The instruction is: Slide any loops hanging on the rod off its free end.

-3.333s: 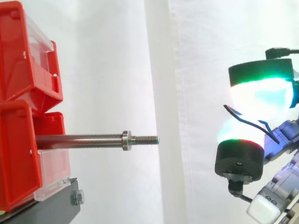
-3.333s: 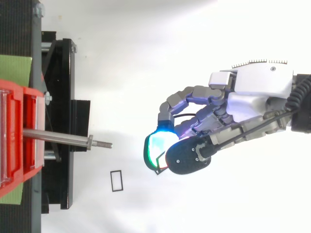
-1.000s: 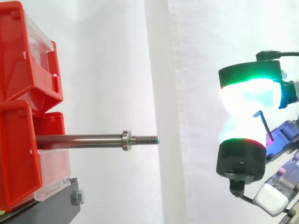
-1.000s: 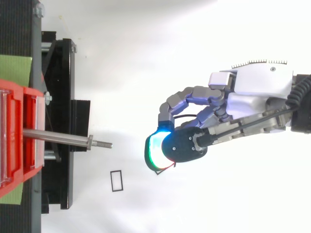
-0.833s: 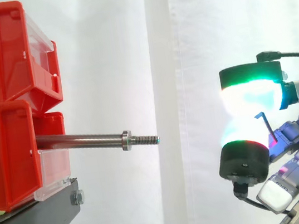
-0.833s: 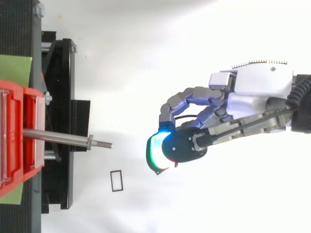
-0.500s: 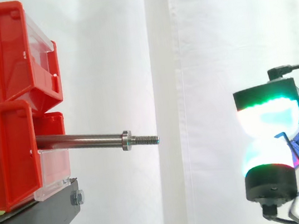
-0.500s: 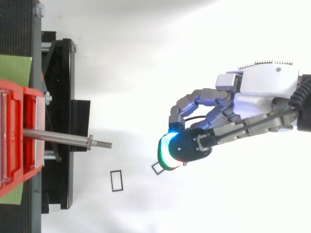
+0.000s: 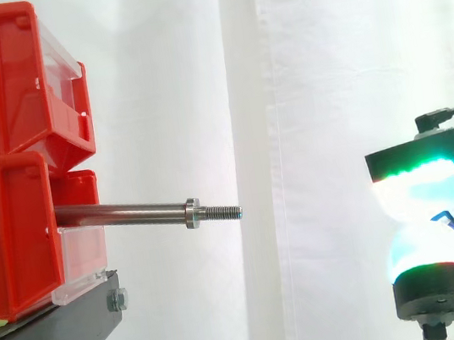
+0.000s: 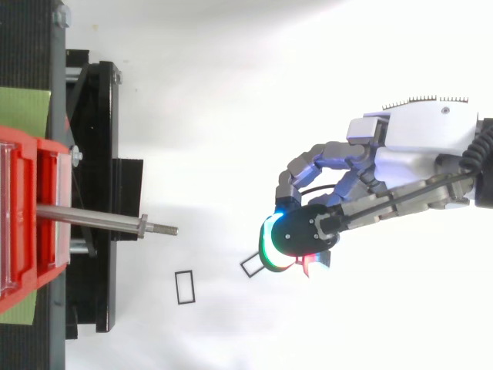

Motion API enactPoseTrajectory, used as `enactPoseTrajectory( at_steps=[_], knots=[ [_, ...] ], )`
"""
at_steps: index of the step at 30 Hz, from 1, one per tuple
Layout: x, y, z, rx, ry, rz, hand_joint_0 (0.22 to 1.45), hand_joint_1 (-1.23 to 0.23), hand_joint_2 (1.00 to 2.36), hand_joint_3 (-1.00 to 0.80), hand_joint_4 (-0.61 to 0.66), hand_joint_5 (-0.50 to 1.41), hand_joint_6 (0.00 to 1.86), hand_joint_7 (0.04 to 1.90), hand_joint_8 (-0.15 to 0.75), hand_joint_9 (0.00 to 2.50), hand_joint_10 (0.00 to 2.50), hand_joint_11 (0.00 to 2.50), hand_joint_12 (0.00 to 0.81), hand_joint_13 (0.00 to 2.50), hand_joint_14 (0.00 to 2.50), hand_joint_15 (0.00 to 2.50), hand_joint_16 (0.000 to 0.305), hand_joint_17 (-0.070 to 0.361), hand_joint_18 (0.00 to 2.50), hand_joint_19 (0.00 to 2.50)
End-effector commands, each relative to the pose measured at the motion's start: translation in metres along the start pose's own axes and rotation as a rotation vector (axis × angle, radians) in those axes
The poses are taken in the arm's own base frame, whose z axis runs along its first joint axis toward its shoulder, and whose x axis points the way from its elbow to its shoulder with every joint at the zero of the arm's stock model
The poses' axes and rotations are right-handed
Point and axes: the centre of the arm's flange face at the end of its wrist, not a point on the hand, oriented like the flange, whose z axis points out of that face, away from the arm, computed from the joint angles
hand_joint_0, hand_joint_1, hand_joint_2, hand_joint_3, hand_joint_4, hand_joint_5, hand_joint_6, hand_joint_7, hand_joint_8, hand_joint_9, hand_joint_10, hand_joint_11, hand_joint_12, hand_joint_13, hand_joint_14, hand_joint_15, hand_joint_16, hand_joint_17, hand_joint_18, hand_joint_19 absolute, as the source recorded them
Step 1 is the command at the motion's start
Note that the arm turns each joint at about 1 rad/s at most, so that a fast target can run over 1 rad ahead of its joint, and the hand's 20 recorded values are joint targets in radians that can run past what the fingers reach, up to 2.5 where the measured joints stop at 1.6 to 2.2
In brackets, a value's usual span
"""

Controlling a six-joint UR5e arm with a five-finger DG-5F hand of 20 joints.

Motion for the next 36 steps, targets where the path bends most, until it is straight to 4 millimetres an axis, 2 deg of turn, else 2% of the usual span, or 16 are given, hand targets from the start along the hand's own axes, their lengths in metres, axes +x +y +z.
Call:
enactPoseTrajectory(
  at_steps=[1,8,10,19,24,32,36],
  knots=[
    [0.0004,-0.0011,0.0007,0.002,0.001,-0.001,0.63,-0.67,1.01,-0.29,0.12,-0.15,0.92,0.90,0.288,1.14,0.02,0.73,0.319,0.58,0.00,0.13,0.042,0.095,0.62,0.29],
    [-0.0006,-0.0005,0.0009,-0.001,-0.001,0.000,0.63,-0.65,1.01,-0.31,0.13,-0.15,0.92,0.89,0.301,1.28,0.02,0.74,0.324,0.63,0.00,0.13,0.042,0.095,0.64,0.28],
    [-0.0007,-0.0007,0.0007,0.001,-0.001,-0.005,0.63,-0.64,1.01,-0.32,0.14,-0.15,0.92,0.88,0.313,1.41,0.02,0.84,0.329,0.69,0.01,0.16,0.042,0.095,0.66,0.29],
    [-0.0007,-0.0007,0.0007,0.001,-0.001,-0.011,0.62,-0.60,1.01,-0.37,0.18,-0.16,0.92,0.85,0.354,1.65,0.02,1.01,0.331,0.78,0.01,0.22,0.043,0.097,0.68,0.30],
    [-0.0027,0.0000,0.0006,0.000,-0.004,-0.010,0.62,-0.59,1.01,-0.39,0.20,-0.16,0.92,0.85,0.355,1.68,0.02,1.02,0.337,0.80,0.01,0.23,0.043,0.097,0.69,0.30],
    [-0.0046,0.0007,0.0005,-0.001,-0.006,-0.013,0.62,-0.56,1.01,-0.41,0.16,-0.13,0.91,0.96,0.332,1.70,0.02,1.04,0.337,0.79,0.01,0.23,0.043,0.098,0.69,0.32],
    [-0.0066,0.0014,0.0004,-0.002,-0.009,-0.011,0.61,-0.49,1.00,-0.50,0.13,-0.12,0.90,0.93,0.319,1.69,0.02,1.06,0.337,0.78,0.01,0.23,0.043,0.097,0.68,0.33]
  ],
)
